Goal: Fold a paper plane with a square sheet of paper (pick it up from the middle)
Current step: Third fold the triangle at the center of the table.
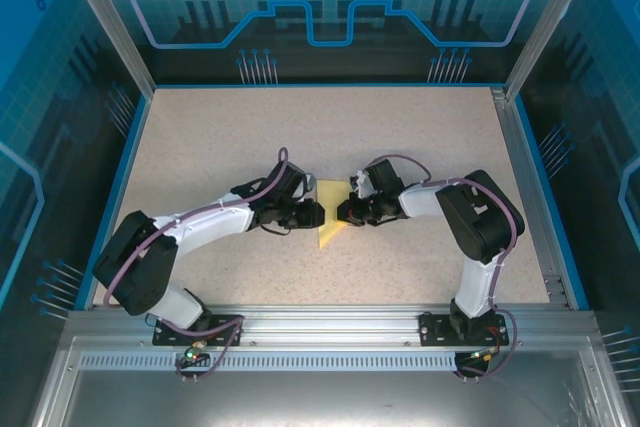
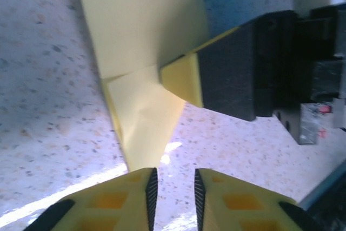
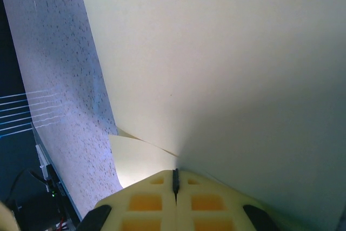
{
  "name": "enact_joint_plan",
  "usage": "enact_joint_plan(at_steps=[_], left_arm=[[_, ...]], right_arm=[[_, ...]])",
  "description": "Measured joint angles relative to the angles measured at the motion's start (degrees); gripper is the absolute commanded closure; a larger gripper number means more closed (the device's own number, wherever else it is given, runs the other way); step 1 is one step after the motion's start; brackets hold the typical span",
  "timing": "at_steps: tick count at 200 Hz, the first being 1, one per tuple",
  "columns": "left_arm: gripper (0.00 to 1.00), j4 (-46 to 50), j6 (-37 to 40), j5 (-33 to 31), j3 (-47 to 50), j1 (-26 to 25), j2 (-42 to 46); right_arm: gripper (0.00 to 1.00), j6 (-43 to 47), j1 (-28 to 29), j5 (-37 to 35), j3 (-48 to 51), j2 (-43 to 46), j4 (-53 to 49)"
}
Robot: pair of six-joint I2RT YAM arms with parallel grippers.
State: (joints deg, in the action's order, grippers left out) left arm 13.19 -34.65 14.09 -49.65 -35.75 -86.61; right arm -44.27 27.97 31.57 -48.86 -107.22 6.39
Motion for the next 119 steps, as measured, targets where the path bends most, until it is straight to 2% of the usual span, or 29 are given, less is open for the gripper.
enact_joint_plan(at_steps=[47, 119], left_arm=[[0.83, -11.56, -8.70, 10.45, 2.21, -0.09, -5.49], [0.84, -18.58, -13.49, 13.62, 3.39, -0.11, -13.57]], right_arm=[[1.00, -0.31, 0.02, -0.07, 0.00, 0.00, 0.00], [1.00, -0.28, 0.02, -0.11, -0.02, 0.00, -0.13]])
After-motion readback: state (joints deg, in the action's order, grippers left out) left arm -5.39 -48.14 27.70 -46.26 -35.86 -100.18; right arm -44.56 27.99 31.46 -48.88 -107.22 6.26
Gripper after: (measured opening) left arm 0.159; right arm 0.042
